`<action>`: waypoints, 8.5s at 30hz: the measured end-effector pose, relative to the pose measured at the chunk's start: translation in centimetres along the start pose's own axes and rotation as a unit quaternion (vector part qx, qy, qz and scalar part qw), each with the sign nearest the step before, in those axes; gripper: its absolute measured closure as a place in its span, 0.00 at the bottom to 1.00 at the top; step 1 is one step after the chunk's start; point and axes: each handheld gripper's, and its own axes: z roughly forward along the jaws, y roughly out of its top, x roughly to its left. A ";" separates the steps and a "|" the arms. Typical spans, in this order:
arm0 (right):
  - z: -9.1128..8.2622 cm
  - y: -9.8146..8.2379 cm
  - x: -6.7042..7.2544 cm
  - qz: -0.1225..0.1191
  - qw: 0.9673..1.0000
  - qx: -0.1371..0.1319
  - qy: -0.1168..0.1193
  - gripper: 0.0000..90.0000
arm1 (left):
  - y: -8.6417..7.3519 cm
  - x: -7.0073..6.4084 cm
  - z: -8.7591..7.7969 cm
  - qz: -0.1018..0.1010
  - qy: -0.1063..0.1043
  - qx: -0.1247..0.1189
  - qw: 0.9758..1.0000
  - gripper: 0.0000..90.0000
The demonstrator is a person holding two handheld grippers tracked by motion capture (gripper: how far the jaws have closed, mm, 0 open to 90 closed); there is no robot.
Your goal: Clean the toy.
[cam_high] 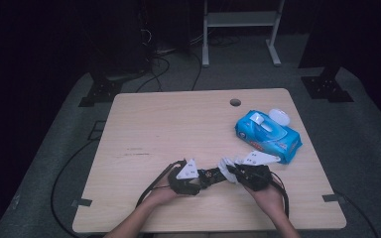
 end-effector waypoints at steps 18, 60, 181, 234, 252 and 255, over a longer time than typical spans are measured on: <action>-0.3 0.1 -0.1 0.017 1.000 -0.010 -0.002 0.93 | 1.1 -0.2 -0.8 0.008 0.022 -0.019 1.000 0.65; -4.2 5.2 2.8 0.008 0.987 -0.130 0.097 0.93 | 4.6 -1.0 -4.4 -0.013 -0.009 -0.170 0.985 0.65; -4.7 4.0 1.4 0.014 0.997 -0.064 0.044 0.93 | 4.3 -2.1 -3.6 0.014 -0.014 -0.136 0.990 0.67; -4.8 4.8 2.3 0.000 0.994 -0.084 0.067 0.93 | 4.3 -2.2 -3.6 0.013 -0.016 -0.137 0.990 0.67; -3.7 5.2 4.2 -0.030 0.994 -0.070 0.078 0.93 | 4.2 -2.1 -3.6 0.014 -0.015 -0.138 0.990 0.67; -3.8 5.1 3.8 -0.026 0.995 -0.069 0.074 0.93 | 4.3 -2.1 -3.6 0.013 -0.014 -0.139 0.990 0.67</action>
